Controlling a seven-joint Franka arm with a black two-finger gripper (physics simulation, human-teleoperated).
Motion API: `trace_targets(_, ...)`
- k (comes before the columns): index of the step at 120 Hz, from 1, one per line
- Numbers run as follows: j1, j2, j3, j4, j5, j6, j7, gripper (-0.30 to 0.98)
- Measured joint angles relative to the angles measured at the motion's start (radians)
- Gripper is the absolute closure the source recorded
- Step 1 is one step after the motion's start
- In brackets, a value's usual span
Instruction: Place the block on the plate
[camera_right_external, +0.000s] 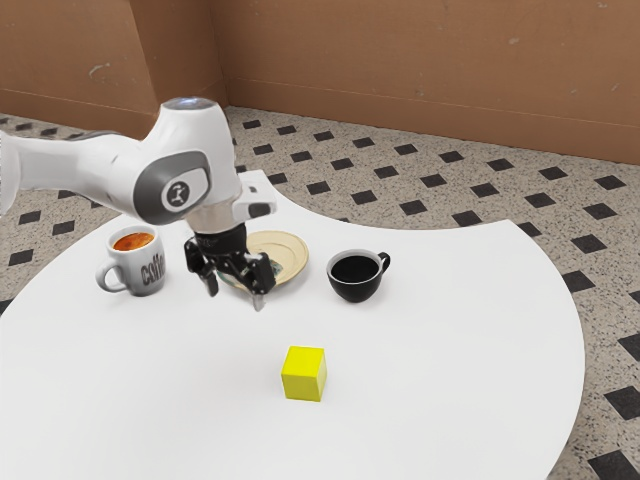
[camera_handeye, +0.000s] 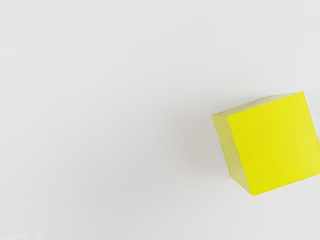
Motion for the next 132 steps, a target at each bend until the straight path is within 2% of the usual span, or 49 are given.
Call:
trace_targets(37,-0.073,0.042,0.005,-0.052,-0.051,0.090,-0.178,0.00)
trace_targets(132,-0.165,0.247,-0.003,0.028,-0.061,0.177,-0.378,0.00)
